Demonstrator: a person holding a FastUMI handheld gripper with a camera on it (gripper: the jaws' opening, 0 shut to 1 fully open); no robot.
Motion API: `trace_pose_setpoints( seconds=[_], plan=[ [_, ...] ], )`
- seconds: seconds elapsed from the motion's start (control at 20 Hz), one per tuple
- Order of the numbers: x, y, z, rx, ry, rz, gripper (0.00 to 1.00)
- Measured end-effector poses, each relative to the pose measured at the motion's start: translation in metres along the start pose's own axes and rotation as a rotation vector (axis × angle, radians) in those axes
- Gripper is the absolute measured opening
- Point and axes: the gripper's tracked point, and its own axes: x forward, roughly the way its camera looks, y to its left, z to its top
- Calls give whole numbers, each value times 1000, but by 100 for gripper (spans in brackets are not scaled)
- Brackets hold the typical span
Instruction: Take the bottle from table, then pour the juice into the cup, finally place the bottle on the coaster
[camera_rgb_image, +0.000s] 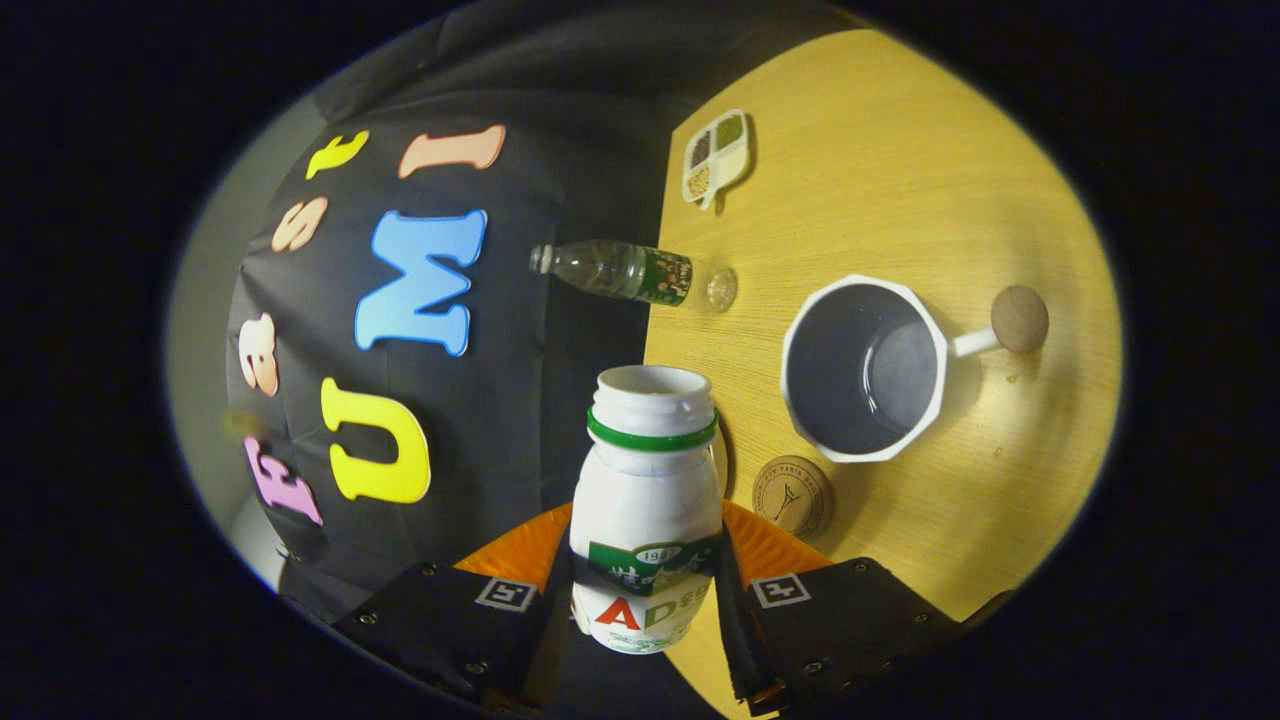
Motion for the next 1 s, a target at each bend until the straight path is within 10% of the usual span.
trace_pose_setpoints(
  seconds=[1.0],
  plan=[
    [6, 52, -41, -1362, -179, -91, 64]
  ],
)
